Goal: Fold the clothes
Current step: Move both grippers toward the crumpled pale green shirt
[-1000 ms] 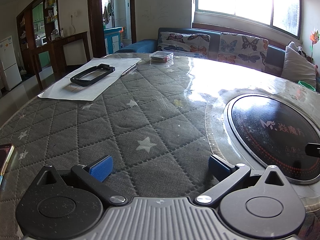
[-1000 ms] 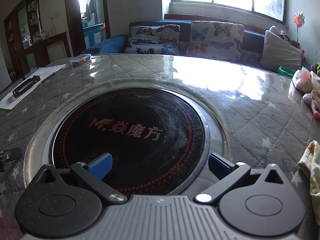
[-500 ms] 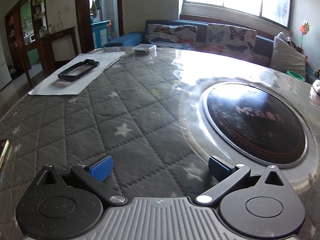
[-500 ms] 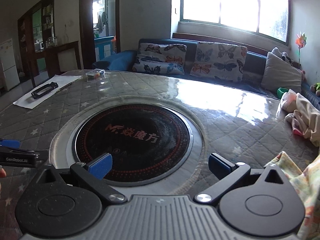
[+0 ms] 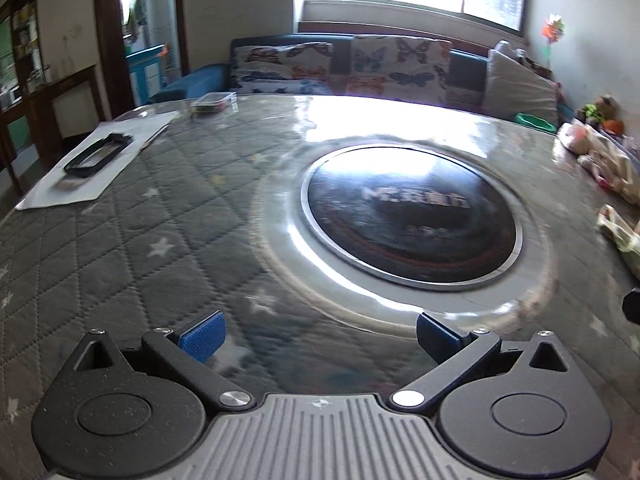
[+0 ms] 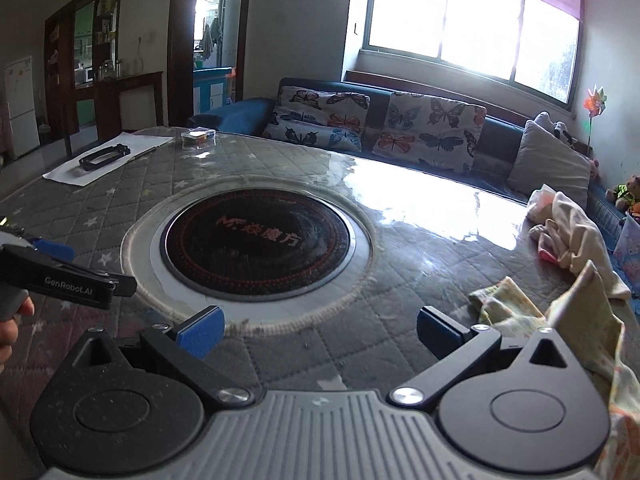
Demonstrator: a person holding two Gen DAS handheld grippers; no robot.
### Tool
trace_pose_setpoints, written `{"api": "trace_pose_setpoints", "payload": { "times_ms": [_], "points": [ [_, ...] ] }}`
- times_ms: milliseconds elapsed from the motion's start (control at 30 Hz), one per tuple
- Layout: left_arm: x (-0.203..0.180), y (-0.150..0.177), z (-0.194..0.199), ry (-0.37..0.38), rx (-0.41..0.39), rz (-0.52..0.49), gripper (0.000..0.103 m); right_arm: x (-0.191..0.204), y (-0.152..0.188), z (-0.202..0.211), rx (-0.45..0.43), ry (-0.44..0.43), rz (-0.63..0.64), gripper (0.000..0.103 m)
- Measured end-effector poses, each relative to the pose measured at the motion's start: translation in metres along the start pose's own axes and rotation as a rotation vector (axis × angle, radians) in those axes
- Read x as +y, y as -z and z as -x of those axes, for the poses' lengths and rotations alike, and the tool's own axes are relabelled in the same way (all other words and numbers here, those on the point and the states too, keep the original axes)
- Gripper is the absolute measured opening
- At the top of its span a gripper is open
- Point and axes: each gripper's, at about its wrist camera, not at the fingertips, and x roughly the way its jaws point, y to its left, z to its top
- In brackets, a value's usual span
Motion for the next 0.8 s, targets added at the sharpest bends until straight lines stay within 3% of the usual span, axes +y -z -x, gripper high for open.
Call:
{"api": "trace_pose_setpoints", "payload": {
  "times_ms": [800],
  "points": [
    [-0.094,0.006,0.028,0.204,0.014,-0.182,0.103,-0.052,0.056,0.084,0.019,0.133,-0.121,0.103]
  ]
}}
